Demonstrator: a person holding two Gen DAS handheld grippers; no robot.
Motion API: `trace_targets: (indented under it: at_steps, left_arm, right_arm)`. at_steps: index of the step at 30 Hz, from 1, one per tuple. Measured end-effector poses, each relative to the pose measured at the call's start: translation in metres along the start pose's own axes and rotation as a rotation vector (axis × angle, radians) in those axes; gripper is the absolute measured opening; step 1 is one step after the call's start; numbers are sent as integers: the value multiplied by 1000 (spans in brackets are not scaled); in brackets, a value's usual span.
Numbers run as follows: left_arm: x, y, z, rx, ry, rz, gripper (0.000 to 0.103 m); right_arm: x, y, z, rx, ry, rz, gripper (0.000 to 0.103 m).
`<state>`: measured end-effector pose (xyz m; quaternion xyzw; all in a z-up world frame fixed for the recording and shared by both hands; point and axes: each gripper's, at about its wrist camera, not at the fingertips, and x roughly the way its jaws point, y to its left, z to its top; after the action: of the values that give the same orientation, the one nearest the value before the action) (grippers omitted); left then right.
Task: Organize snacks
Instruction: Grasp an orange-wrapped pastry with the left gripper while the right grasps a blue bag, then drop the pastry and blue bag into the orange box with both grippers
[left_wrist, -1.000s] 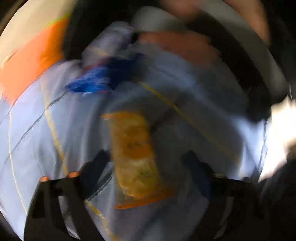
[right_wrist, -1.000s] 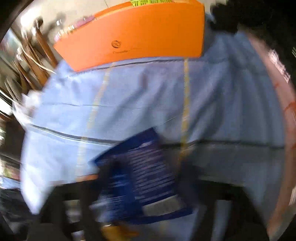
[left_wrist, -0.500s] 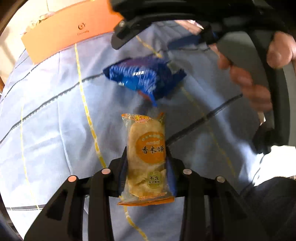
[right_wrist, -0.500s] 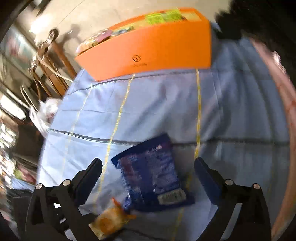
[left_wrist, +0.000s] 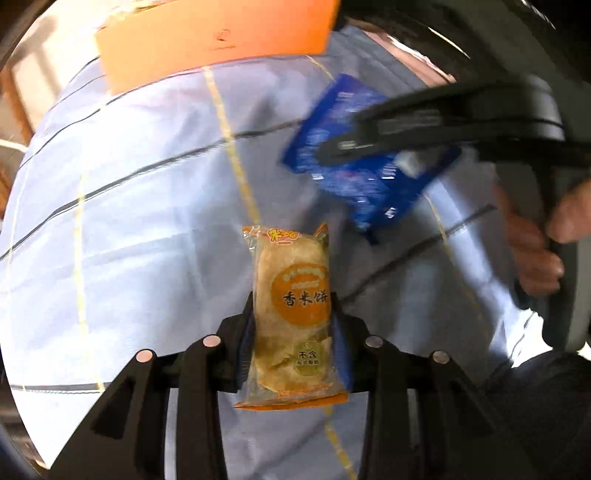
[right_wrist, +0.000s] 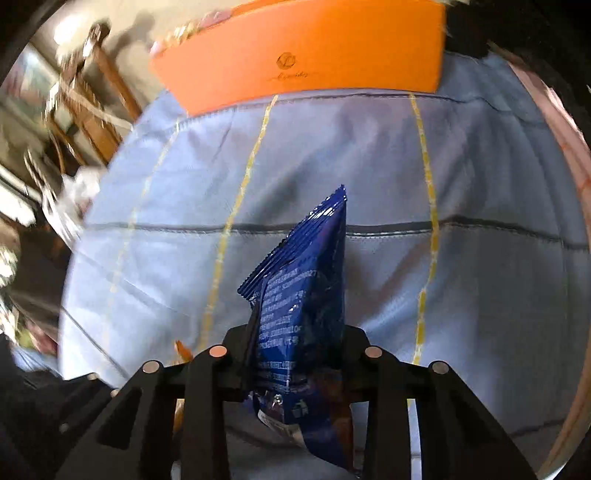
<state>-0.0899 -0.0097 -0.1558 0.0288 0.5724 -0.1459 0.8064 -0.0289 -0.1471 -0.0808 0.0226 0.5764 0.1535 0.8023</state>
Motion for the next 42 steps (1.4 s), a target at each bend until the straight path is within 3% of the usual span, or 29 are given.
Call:
trace_targets:
  at_steps: [3, 6, 7, 10, 12, 13, 17, 22, 23, 24, 25, 27, 29, 33, 39, 42]
  left_arm:
    - [-21, 18, 8, -65, -43, -25, 35]
    - [-53, 39, 39, -125, -103, -30, 35]
    - [-75, 46, 57, -161, -155, -25, 35]
    - [-116, 63, 107, -171, -299, 53, 35]
    - [-127, 73, 148, -186, -346, 104, 35]
    - [-133, 86, 176, -201, -369, 130, 35]
    - [-139, 105, 235, -179, -385, 218, 35]
    - [-127, 125, 289, -136, -413, 228, 37]
    - [-126, 124, 298, -145, -418, 222, 65]
    - [-123, 129, 306, -158, -429, 227, 95]
    - [-115, 136, 318, -194, -455, 260, 98]
    - [-104, 141, 325, -240, -458, 266, 99]
    - [-96, 145, 326, -268, -426, 217, 99]
    - [-96, 142, 317, -263, -408, 308, 99]
    - [-111, 144, 313, -292, -395, 300, 99]
    - [-118, 144, 309, -286, -386, 268, 99]
  right_arm:
    - [-37, -3, 9, 41, -76, 40, 33]
    - [-83, -9, 34, 52, -194, 58, 33]
    - [-106, -11, 50, 62, -264, 54, 33]
    - [-157, -16, 95, 84, -423, 45, 34]
    - [-178, -25, 134, 102, -481, 59, 34]
    - [-181, -28, 148, 109, -492, 64, 34]
    - [-176, -36, 208, 114, -521, 60, 34]
    - [-147, -41, 250, 82, -492, 78, 38]
    - [-139, -36, 259, 30, -495, 60, 74]
    - [-133, -32, 263, 4, -499, 28, 98]
    - [-124, -34, 273, 8, -504, -26, 100]
    - [-110, -42, 285, 33, -444, -24, 99]
    - [-106, -54, 282, 95, -443, 19, 99]
    - [-109, -62, 271, 115, -441, 40, 99]
    - [-117, -44, 266, 75, -456, 25, 99]
    - [-119, -23, 245, 24, -443, 24, 99]
